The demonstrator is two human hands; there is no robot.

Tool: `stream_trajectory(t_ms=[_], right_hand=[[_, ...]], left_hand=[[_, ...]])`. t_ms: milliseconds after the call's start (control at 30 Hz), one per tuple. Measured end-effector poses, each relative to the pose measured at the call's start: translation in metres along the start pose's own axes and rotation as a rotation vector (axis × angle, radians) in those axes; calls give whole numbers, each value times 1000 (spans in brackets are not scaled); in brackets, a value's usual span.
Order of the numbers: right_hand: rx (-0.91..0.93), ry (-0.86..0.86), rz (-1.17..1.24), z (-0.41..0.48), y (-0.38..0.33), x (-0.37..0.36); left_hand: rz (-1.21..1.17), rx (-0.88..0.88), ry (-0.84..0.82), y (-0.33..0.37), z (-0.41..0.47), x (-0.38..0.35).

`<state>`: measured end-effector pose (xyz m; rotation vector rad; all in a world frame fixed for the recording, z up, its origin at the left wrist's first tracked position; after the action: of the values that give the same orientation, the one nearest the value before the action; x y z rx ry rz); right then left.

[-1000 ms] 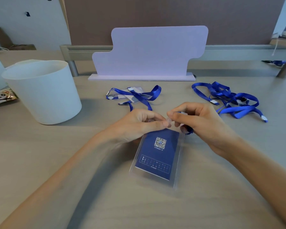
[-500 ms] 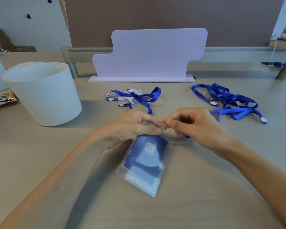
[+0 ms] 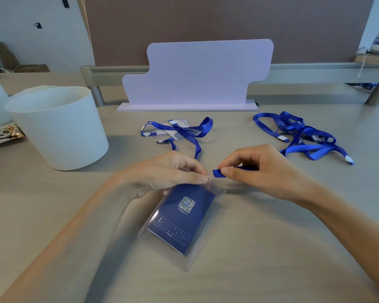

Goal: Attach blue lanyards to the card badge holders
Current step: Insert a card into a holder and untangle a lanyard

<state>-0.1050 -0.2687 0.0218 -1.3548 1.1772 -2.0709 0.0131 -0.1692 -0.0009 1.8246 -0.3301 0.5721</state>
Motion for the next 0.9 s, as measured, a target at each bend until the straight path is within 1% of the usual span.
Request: stream_trajectory(t_ms=[100,200,333,467,600,733,900], right_hand=[[5,3,17,0,-2,-2],[12,13,67,0,-3,-2],[15,46,54,0,-3,0],[-9,104,35,1,3,6],[-60,127,26,2,9,6],[-106,154,59,3,14,9],[-112,152,69,2,13,8]], left_hand=[[-43,-51,-21,4,3,-5],[-58,-89,-3,8,3,-5],[-49,-130,39,15,0,-4],[36,-81,47,11,1,-4],[22,-43,63,7,4,-6],[38,-40,22,6,3,-4],[26,-62,-42,2,2,-6]])
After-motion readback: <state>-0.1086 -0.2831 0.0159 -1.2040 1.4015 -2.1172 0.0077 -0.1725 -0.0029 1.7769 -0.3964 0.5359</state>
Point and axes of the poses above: each hand's wrist, its own z-axis towards the middle knuckle, its own x-axis out of the back of the hand, y = z × x, the point moved 8 cm from there along z, towards the middle knuckle, and after that the axes turned 1 degree about z, right-handed, at the moved point
